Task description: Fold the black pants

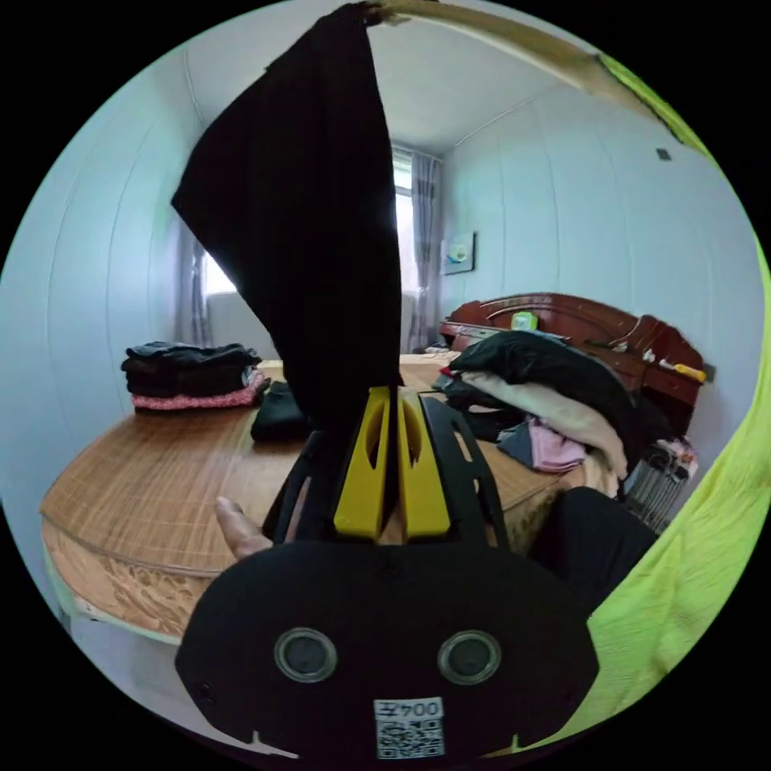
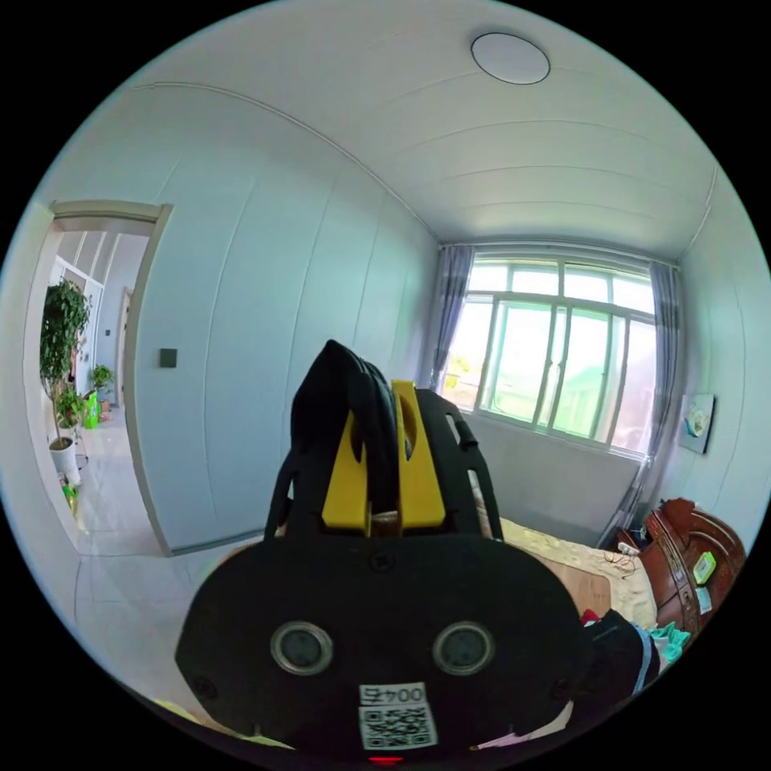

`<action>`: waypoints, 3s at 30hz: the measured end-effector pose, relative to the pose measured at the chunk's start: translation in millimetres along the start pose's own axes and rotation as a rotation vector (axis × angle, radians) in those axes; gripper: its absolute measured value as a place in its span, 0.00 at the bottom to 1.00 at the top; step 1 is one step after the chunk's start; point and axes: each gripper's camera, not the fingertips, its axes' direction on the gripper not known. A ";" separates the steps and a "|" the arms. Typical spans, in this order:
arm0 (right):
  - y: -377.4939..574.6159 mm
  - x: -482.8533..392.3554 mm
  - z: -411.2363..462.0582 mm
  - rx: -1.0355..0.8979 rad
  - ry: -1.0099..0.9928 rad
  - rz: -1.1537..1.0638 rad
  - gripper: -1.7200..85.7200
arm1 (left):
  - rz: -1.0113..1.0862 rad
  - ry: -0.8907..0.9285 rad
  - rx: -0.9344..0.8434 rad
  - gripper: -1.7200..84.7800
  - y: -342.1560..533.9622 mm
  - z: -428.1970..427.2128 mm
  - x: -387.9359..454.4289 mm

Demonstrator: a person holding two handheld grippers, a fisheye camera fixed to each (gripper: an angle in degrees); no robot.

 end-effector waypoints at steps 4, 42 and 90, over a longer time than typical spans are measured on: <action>4.6 -19.7 6.7 -0.042 -0.082 -0.034 0.07 | 0.116 -0.010 -0.062 0.04 -2.3 34.8 -0.2; 622.8 484.4 -114.1 -0.791 0.181 0.623 0.06 | 0.768 -0.046 -1.142 0.04 13.0 325.9 -191.7; 947.1 701.8 39.9 -1.224 0.296 0.512 0.01 | -0.739 -0.016 -0.648 0.04 254.5 287.2 -270.7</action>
